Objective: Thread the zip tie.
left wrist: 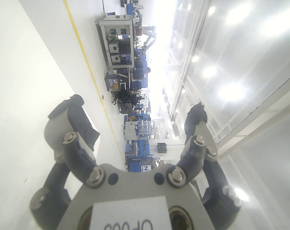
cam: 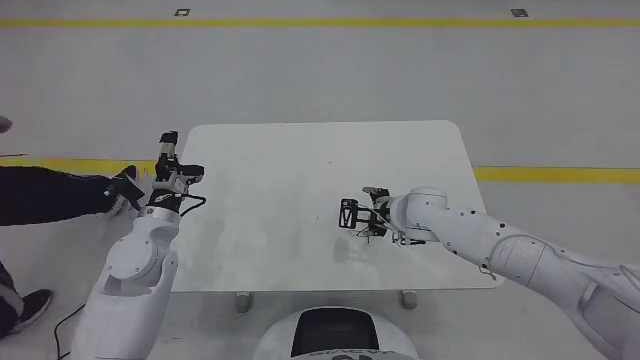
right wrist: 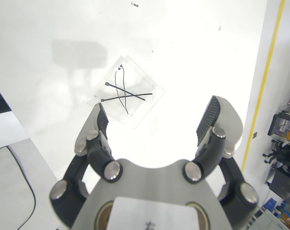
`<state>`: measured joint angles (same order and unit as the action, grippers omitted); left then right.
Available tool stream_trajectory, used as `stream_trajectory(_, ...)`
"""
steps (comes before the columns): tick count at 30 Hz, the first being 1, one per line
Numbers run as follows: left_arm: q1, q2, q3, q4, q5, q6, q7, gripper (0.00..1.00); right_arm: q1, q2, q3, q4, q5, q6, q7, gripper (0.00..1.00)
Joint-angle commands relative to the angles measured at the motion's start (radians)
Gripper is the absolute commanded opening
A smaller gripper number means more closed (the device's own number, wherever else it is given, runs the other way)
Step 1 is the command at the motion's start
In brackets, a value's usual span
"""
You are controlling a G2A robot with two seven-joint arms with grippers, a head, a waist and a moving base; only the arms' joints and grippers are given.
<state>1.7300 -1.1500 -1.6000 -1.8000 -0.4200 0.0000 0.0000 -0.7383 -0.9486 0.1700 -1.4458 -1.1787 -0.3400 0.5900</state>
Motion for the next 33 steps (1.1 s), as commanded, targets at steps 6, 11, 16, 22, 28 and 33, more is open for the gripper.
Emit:
stream_trajectory(6,0.0,0.0,0.0,0.0,0.0,0.0,0.0,1.0,0.0,0.0,0.0,0.0,0.0,0.0,0.0,1.0)
stream_trajectory(11,0.0,0.0,0.0,0.0,0.0,0.0,0.0,1.0,-0.022,-0.011,0.009,0.032,-0.002,0.0,-0.031,1.0)
stream_trajectory(16,0.0,0.0,0.0,0.0,0.0,0.0,0.0,1.0,-0.022,-0.011,0.008,0.032,-0.005,0.0,-0.032,1.0)
stream_trajectory(22,0.0,0.0,0.0,0.0,0.0,0.0,0.0,1.0,-0.04,-0.015,0.022,0.045,-0.026,0.001,-0.058,1.0)
stream_trajectory(28,0.0,0.0,0.0,0.0,0.0,0.0,0.0,1.0,-0.059,-0.022,0.034,0.065,-0.046,0.0,-0.074,1.0)
stream_trajectory(33,0.0,0.0,0.0,0.0,0.0,0.0,0.0,1.0,-0.065,-0.03,0.034,0.086,-0.045,0.0,-0.087,1.0)
